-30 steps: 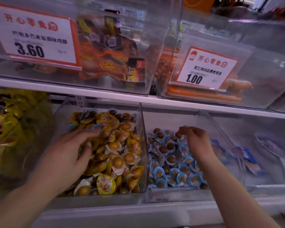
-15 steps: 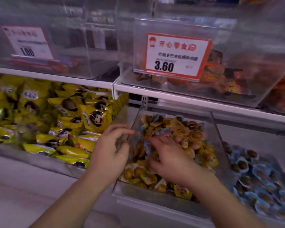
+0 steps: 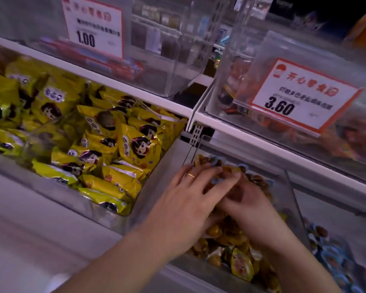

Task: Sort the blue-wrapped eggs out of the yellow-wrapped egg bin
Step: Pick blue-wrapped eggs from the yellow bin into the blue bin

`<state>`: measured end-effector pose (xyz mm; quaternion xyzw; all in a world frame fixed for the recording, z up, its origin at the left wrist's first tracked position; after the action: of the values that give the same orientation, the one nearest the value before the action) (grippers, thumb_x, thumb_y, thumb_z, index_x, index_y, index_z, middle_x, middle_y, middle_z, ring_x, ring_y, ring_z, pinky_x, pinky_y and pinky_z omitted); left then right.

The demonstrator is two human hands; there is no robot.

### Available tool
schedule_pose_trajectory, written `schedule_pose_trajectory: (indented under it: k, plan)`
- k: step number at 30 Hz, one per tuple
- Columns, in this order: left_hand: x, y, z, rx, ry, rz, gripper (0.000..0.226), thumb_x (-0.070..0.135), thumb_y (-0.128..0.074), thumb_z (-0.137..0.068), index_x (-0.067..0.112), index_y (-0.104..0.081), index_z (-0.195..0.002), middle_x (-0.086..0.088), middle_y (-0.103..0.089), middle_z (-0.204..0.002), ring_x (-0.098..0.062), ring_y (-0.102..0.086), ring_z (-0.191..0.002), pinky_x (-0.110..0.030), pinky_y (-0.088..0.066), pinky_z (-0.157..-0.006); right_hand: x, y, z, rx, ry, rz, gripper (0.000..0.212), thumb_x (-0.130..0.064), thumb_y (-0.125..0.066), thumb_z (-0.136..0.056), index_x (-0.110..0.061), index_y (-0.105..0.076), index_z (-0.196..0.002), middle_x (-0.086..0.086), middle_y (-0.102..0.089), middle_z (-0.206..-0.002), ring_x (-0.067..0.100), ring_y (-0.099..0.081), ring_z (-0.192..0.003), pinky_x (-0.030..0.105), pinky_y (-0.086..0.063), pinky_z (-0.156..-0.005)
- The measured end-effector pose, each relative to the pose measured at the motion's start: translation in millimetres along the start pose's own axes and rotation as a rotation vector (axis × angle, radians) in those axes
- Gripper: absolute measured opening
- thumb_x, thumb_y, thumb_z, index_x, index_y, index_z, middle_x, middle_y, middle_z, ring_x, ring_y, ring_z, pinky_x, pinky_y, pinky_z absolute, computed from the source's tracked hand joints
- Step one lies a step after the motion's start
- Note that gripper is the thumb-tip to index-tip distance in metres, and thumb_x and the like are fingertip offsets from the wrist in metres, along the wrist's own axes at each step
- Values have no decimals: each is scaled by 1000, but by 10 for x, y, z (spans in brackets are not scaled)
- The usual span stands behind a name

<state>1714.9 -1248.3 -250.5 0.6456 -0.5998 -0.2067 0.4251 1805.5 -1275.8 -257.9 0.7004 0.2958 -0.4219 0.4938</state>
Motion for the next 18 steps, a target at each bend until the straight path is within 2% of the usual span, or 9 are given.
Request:
schedule_pose_trajectory:
  k: [2,4,6,7,9,11,13,15,18]
  plan:
    - [48,21,-19,69,-34,20,57,26,-54,-81,23,-51,-139,1,-56,-135,-20,-51,-121,-41,-33,-110,-10,-140,89,-112,3,-55,26,-15,-67,-92,-23,-68,-117,-1,-75,-113,14,-69,-110,22,-55,-86]
    - [18,149,-17,205,-26,69,31,24,-53,-84,18,-66,-112,1,-66,-111,-23,-59,-99,-41,-42,-95,128,-82,133,-167,-112,-252,46,-36,-71,-89,-23,-60,-132,2,-71,-124,17,-65,-118,30,-53,-97]
    - [-151,268,-5,300,70,166,18,33,-61,-92,18,-69,-96,4,-67,-94,-20,-61,-85,-35,-45,-80,335,165,102,-55,-218,-322,53,-47,-69,-88,-23,-59,-134,4,-71,-122,21,-66,-116,42,-54,-99]
    - [-260,302,6,327,137,232,23,40,-63,-92,19,-69,-94,8,-66,-89,-15,-61,-81,-32,-45,-75,400,371,24,67,-212,-192,40,-42,-65,-92,-23,-64,-127,5,-74,-116,22,-69,-109,45,-55,-96]
    - [-453,315,53,345,268,359,29,50,-60,-91,23,-69,-95,16,-61,-81,-4,-57,-74,-24,-45,-65,366,625,-183,212,-118,398,23,-26,-58,-98,-23,-69,-118,-1,-74,-109,18,-70,-99,40,-55,-90]
    - [-574,295,96,351,361,456,32,56,-57,-91,27,-67,-97,15,-60,-76,-4,-58,-72,-22,-46,-59,419,320,-435,-41,-25,848,23,-23,-56,-98,-19,-68,-117,-5,-68,-109,17,-64,-101,31,-49,-82]
    - [-640,285,120,372,427,505,30,56,-58,-91,28,-67,-96,11,-63,-77,-5,-61,-73,-28,-49,-60,647,94,-551,-261,-87,1032,27,-33,-58,-95,-16,-66,-114,4,-68,-107,23,-63,-101,36,-50,-83]
    - [-670,282,128,383,472,523,28,54,-59,-91,28,-68,-96,8,-66,-78,-6,-62,-75,-32,-50,-63,751,59,-613,-311,-179,1102,40,-42,-58,-92,-22,-59,-126,6,-64,-114,26,-60,-105,39,-51,-88]
    - [-645,285,103,370,479,523,25,51,-62,-91,27,-68,-96,7,-66,-78,-7,-60,-77,-29,-47,-62,828,-35,-611,-449,-285,978,61,-40,-59,-89,-31,-43,-147,3,-57,-135,23,-57,-114,35,-52,-91]
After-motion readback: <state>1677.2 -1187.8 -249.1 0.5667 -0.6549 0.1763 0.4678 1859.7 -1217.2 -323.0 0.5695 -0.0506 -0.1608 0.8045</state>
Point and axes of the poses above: each hand's wrist, its own z-axis away from the middle knuckle, its own y-axis out of the back of the hand, x = y × z, the point moved 10 cm from there along -z, towards the middle knuckle
